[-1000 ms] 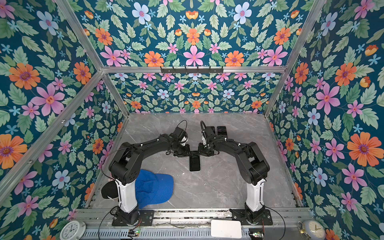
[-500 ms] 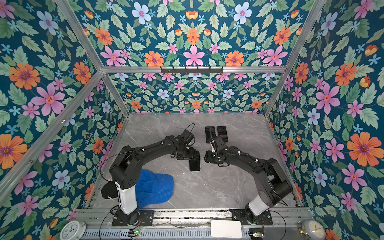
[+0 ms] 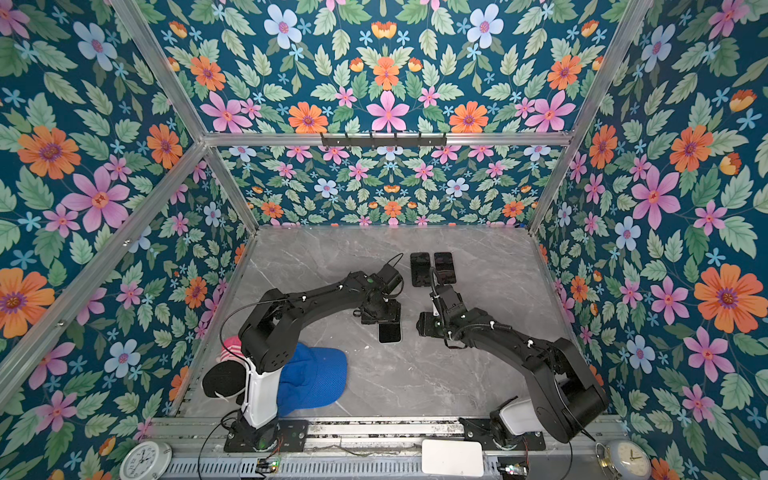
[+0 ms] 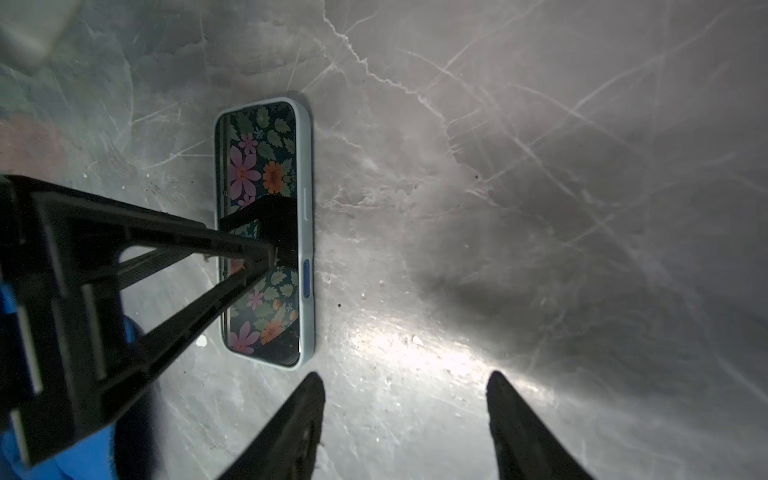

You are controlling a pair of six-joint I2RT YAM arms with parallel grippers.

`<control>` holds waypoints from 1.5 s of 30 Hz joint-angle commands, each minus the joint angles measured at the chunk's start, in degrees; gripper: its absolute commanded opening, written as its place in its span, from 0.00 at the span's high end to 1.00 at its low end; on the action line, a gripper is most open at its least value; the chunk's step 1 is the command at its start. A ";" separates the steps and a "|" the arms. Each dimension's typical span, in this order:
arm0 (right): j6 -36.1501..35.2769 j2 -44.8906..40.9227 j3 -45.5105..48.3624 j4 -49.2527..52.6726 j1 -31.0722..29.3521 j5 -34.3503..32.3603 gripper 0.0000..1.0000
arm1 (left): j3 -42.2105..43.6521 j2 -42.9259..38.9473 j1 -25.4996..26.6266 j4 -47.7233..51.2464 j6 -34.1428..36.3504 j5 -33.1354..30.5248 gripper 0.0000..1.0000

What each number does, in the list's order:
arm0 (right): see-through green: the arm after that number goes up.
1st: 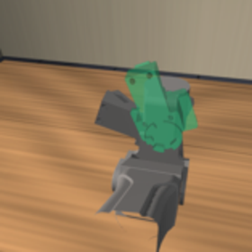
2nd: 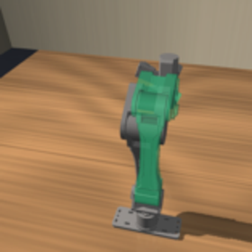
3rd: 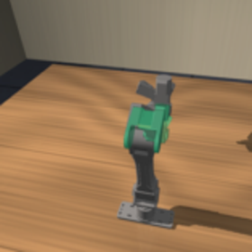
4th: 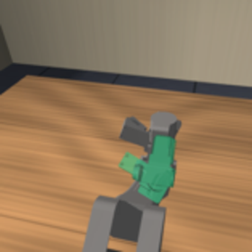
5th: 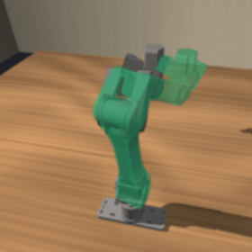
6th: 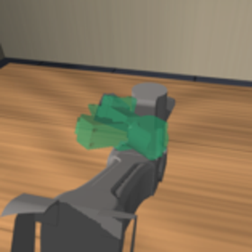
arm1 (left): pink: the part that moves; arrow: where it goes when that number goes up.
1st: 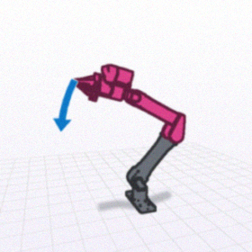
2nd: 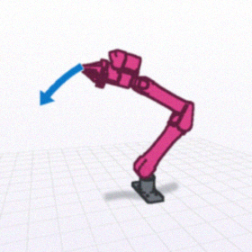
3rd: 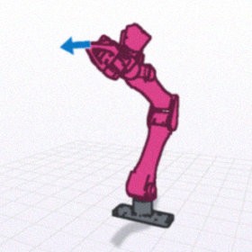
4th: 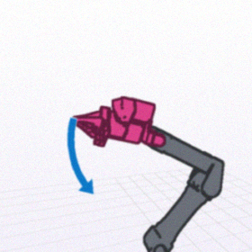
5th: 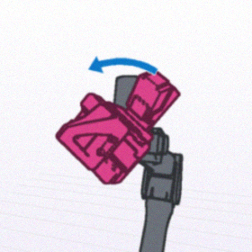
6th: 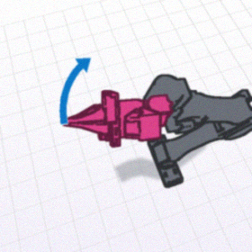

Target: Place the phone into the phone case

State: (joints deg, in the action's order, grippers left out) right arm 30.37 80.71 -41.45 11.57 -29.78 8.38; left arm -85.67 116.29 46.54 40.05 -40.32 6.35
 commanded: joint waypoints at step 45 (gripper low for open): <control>-4.87 0.49 -2.41 0.81 -0.04 -2.77 0.17 | -12.91 8.34 2.84 12.93 -11.46 -6.57 0.17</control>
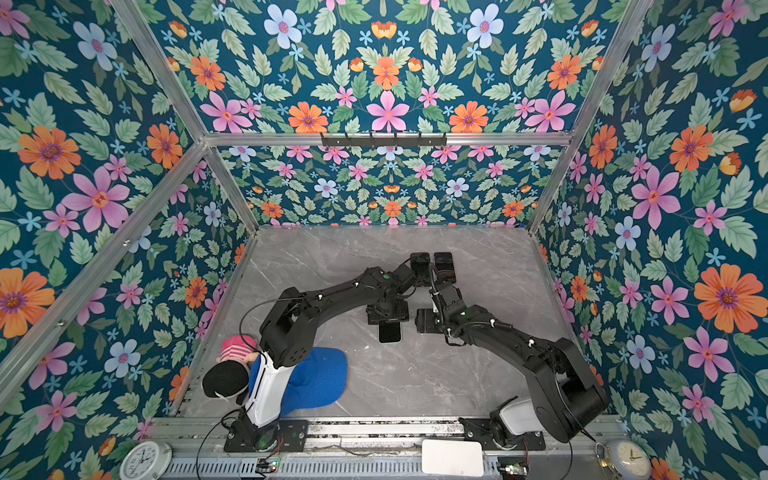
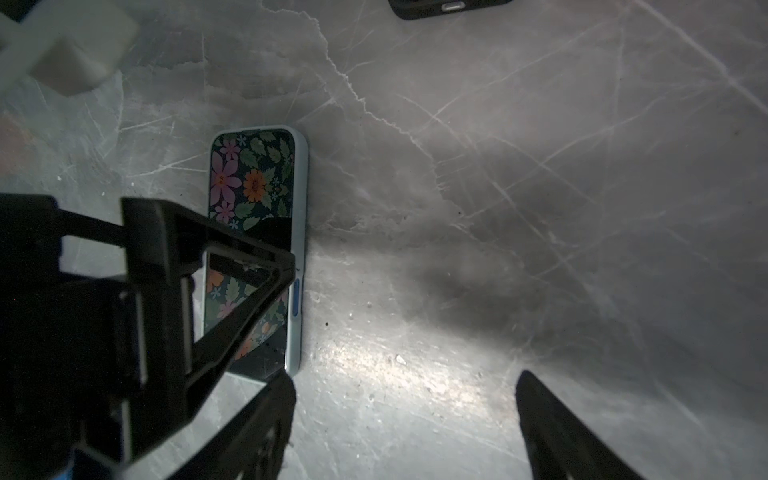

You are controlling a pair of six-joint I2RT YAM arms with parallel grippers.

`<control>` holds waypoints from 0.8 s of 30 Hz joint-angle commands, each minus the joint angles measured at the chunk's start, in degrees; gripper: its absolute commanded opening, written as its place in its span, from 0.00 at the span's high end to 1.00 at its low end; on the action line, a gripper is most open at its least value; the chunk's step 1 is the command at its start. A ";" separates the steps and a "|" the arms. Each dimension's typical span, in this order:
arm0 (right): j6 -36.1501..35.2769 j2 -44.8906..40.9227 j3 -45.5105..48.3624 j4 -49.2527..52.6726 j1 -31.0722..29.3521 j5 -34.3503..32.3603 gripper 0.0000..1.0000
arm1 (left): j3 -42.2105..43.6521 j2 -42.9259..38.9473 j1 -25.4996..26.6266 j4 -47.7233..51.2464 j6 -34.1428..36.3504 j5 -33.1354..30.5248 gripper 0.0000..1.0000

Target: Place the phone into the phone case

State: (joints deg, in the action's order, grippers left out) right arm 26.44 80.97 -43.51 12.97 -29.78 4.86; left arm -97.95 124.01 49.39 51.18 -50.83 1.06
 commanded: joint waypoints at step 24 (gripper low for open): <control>-1.25 1.86 -1.95 1.34 -0.01 -0.28 0.17 | 1.10 0.89 -0.44 -0.77 -1.48 0.62 0.29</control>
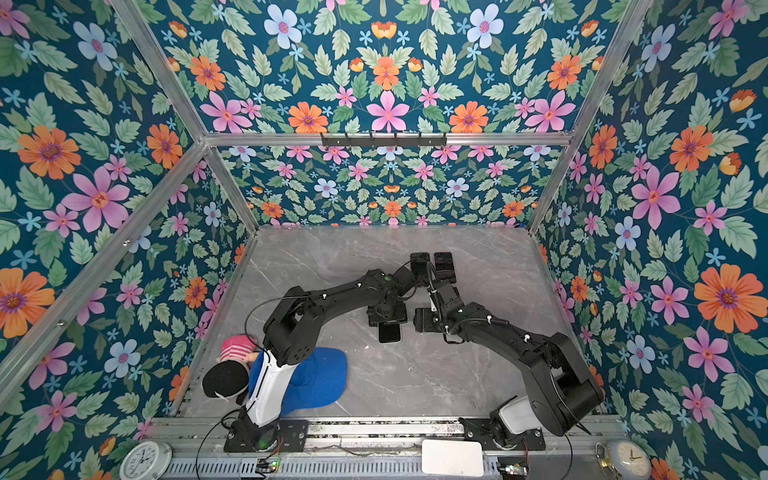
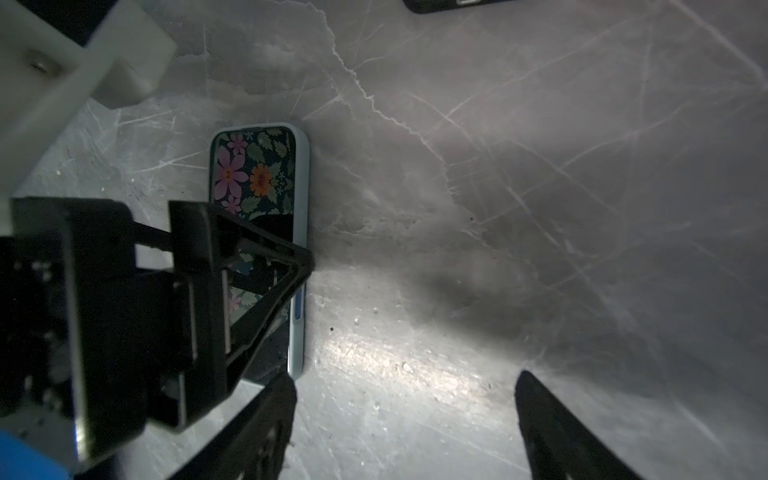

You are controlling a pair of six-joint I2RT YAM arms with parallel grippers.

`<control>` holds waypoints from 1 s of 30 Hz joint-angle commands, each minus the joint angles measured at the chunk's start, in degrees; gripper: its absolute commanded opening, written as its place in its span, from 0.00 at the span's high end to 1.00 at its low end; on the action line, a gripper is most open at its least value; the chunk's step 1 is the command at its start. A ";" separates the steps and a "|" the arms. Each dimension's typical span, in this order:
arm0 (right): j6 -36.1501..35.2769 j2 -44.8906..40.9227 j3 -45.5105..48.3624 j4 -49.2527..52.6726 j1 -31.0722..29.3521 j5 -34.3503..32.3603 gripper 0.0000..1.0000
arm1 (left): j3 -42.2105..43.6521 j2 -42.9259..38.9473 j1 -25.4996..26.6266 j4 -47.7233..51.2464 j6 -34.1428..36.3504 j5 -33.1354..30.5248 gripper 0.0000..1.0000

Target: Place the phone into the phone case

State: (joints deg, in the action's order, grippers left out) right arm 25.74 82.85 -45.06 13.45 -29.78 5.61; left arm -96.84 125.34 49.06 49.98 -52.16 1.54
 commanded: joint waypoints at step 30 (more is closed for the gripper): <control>-0.16 -4.22 -6.35 11.81 1.57 -12.58 0.19 | -28.54 12.12 -10.34 -3.79 16.98 -6.89 0.48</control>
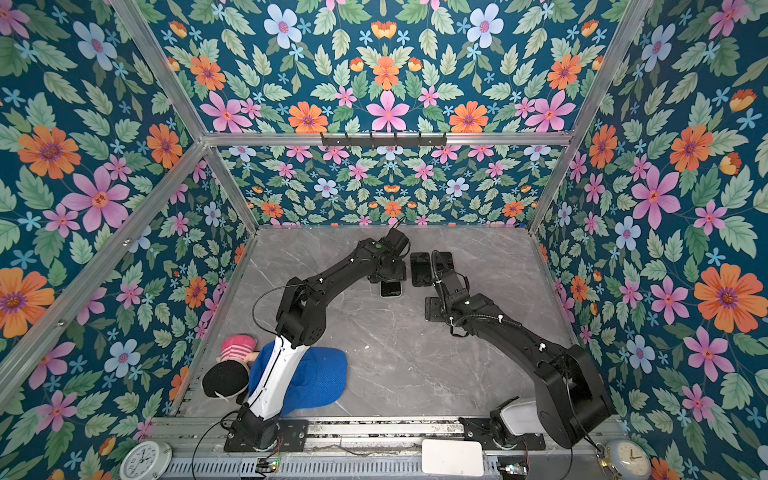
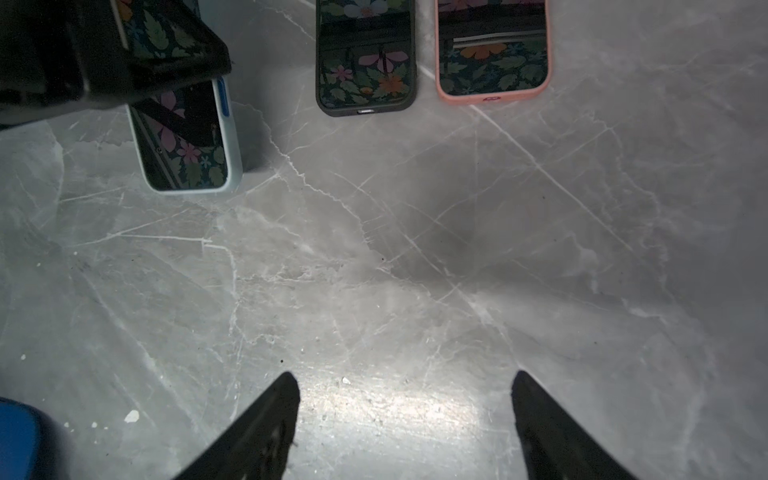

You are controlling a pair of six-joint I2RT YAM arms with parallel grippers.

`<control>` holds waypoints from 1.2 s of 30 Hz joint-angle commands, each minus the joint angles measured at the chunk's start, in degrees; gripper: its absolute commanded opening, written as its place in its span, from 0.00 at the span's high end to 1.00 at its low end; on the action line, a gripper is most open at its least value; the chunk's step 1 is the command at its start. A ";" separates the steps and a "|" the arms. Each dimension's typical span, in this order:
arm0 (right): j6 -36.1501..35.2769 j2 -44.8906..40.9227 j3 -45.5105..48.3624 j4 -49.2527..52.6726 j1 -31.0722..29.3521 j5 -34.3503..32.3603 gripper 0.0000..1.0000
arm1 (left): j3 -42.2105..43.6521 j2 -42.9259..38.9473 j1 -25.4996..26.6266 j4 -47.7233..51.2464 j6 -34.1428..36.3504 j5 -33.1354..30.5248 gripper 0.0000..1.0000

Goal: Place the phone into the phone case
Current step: 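Carry the cased phone with the left gripper beside the floral-cased phones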

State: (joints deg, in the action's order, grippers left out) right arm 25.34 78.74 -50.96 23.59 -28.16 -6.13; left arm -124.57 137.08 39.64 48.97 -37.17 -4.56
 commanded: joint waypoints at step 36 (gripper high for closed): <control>1.28 3.16 -2.12 2.33 -0.05 0.46 0.21 | -5.50 8.95 -3.69 -10.21 1.22 6.98 0.32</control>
State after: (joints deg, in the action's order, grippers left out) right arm 26.46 81.58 -52.82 25.80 -28.16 -5.48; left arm -129.88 145.51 36.05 39.92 -35.88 1.26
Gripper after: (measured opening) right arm 0.794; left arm 0.757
